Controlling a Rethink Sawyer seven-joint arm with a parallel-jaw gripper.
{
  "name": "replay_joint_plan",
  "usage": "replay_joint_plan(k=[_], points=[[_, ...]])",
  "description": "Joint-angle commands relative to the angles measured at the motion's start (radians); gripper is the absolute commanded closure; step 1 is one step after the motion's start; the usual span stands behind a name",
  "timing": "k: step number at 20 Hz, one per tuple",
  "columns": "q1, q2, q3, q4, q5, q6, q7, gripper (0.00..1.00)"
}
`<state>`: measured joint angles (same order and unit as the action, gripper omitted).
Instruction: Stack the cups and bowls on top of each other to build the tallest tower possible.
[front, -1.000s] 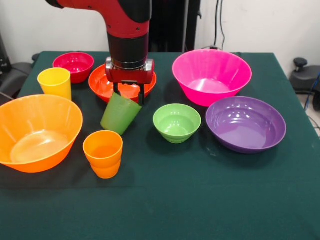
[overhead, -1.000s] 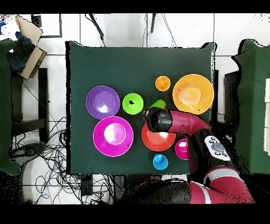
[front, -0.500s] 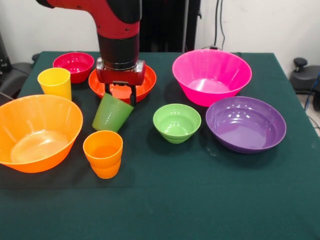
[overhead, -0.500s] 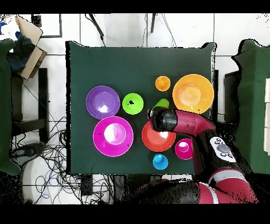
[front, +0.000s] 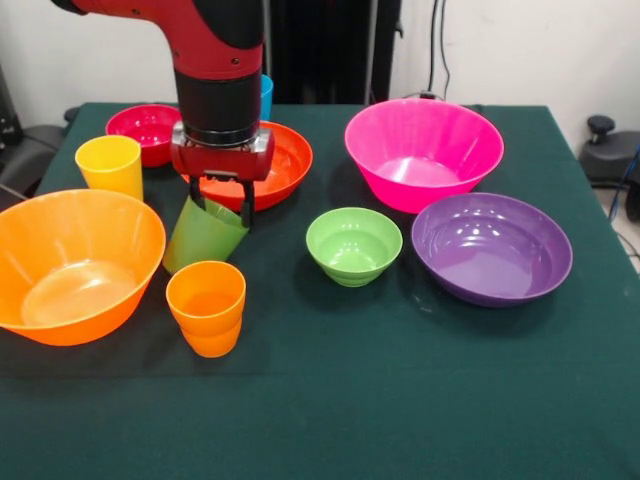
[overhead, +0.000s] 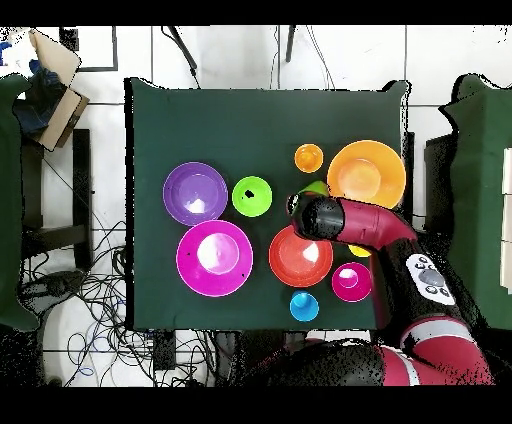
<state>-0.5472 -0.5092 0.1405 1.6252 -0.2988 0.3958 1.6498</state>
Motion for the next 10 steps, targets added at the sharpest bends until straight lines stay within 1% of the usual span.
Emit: replay_joint_plan(k=[1,10], points=[[-0.011,0.029,0.106,-0.094,-0.054,0.127,-0.115,0.00],[-0.013,0.038,0.111,-0.146,-0.058,0.176,-0.131,0.00]])
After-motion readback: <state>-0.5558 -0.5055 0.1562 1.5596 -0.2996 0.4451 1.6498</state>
